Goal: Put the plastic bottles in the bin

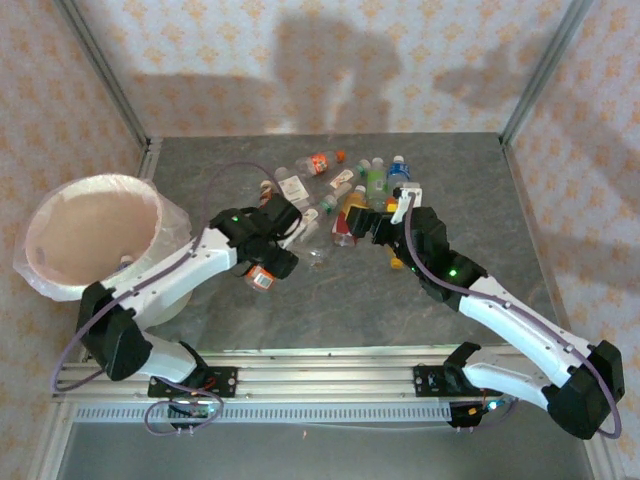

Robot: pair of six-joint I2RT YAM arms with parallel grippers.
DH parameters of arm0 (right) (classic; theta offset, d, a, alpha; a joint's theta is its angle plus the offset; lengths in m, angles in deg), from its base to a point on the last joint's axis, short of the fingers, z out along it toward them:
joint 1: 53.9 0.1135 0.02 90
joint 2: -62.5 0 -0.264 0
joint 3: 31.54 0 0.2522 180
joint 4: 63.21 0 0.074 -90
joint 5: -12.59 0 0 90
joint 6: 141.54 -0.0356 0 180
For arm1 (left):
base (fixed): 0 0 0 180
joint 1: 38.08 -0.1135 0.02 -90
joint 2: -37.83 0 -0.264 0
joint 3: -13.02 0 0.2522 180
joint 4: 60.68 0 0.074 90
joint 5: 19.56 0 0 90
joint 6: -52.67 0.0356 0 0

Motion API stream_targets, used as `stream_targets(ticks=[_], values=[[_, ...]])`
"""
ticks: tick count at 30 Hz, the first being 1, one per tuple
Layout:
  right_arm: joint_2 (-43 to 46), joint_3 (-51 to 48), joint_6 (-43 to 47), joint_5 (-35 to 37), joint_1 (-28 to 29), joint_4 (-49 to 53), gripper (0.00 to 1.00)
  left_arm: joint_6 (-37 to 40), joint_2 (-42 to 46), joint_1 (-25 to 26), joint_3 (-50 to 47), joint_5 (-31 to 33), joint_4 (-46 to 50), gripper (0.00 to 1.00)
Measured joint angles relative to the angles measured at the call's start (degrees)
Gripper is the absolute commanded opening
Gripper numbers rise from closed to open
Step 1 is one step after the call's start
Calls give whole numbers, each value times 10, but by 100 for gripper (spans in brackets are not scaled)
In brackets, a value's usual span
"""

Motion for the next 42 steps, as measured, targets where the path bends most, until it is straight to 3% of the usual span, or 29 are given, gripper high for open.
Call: stream_targets(ticks=[7,13,17,28,34,42], values=[[-2,0,4,0,0,0,99,-85,82,-27,113,111,-1,45],[-13,0,6,0,0,-3,99,-132,135,-70,194,281,6,44],[-28,0,12,-3,0,-3,99,-146,146,-129,210,349,14,44],[-48,7,13,-17,0,-3,99,-160,228,-222,211,487,17,45],[-68,25,21,-28,0,-3,99,-172,274,-336,172,472,20,45],[-81,40,29,-45,0,-3,99,-201,276,-561,74,275,20,45]])
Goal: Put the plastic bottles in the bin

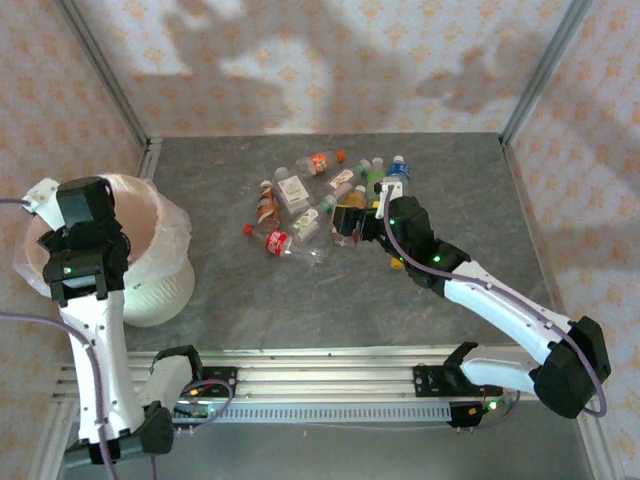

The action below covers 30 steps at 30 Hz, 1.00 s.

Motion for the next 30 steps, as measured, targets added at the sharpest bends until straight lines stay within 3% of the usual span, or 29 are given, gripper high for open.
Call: stream_targets(ticks=[5,9,18,23,30], values=[[0,0,0,-2,0,0,99,-19,-1,-103,-40,-136,1,45],[-1,0,-1,-2,0,0,99,-32,-4,-113,-58,-179,2,45],[-15,4,-6,-7,0,2,100,-49,0,-113,-115,-180,1,56],[-28,16,-12,-8,0,4,100,-58,9,-113,-120,-181,-7,71],[-35,17,-17,-8,0,7,100,-57,9,-113,-118,-183,-7,76]])
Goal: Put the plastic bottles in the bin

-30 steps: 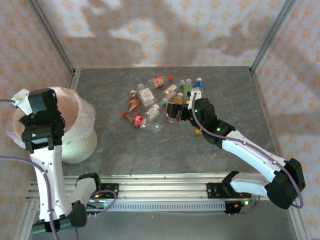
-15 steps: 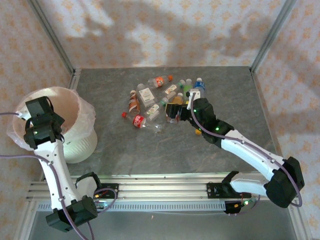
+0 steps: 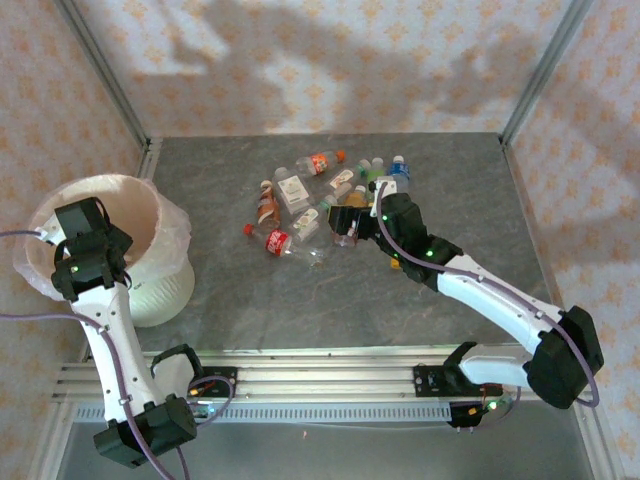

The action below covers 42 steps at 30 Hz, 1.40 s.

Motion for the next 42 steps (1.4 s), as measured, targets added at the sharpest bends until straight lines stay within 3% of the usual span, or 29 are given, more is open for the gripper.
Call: stream_targets(ticks=[8,22,33,42], values=[[-5,0,-4,0,0,0,100,0,14,0,15,-45,9,84],[-63,10,-4,9,0,28,100,-7,82,0,46,-209,-21,97],[-224,111,-70,79,-2,94,99,-53,160,0,45,-273,-94,100],[-358,202,-115,114,-8,151,100,-62,166,0,35,-323,-114,100]])
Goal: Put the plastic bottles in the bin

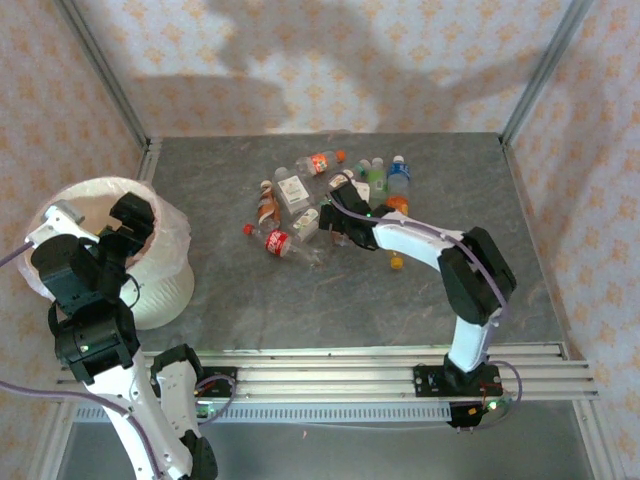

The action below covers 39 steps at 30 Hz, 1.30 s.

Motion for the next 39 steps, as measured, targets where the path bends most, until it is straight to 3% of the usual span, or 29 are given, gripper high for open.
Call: stream_targets(ticks=[14,21,31,39], values=[[-50,-8,17,1,-1,-20,86,-120,-17,12,-43,-109,-104,100],[-50,-29,29,8,-1,-59,83,-151,-17,69,-44,-108,-137,100],[-8,-94,42,-1,-1,-116,68,-166,-24,134,-47,-87,-164,100],[79,-148,64,-21,-1,-120,57,-163,-69,256,-47,-37,-176,100]])
